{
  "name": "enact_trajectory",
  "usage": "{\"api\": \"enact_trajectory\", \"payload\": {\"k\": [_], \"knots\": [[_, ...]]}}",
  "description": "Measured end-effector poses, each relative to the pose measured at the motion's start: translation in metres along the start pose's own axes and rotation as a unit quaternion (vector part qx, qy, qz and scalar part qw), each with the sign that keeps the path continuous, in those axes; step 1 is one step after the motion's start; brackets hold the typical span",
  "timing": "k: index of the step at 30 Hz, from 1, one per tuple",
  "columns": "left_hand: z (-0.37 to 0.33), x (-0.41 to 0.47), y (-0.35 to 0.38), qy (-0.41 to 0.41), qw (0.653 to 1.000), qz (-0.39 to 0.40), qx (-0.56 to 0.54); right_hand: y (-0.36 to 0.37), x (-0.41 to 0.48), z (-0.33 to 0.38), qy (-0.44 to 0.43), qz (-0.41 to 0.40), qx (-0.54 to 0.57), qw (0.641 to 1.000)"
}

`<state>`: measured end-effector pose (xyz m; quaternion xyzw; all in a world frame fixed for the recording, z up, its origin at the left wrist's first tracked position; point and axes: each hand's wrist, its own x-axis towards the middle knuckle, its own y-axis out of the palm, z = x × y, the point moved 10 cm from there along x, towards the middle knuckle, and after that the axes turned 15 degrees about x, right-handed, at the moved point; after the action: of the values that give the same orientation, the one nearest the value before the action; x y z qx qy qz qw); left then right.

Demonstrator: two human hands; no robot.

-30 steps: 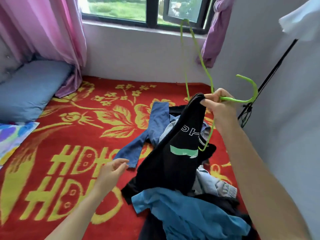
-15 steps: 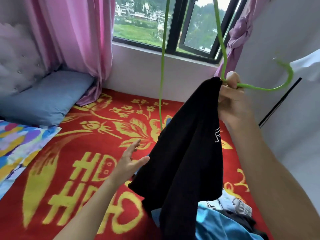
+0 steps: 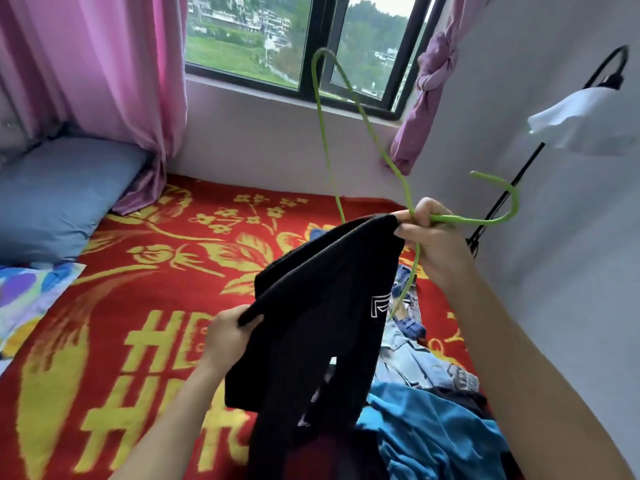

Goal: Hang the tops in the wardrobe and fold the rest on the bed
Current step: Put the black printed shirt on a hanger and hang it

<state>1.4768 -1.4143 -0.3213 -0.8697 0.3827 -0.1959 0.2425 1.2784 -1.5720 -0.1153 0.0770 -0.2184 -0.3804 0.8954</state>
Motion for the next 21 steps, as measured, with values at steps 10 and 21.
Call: {"api": "enact_trajectory", "payload": {"k": [10,21], "knots": [[0.017,-0.057,-0.048,0.074,0.950,-0.183,0.241,-0.043,-0.072,-0.155,0.193,-0.066,-0.139,0.969],[0.010,-0.082,-0.007,0.109,0.943,-0.158,0.273,0.027,-0.130,-0.267,0.272,0.061,-0.254,0.926]]}}
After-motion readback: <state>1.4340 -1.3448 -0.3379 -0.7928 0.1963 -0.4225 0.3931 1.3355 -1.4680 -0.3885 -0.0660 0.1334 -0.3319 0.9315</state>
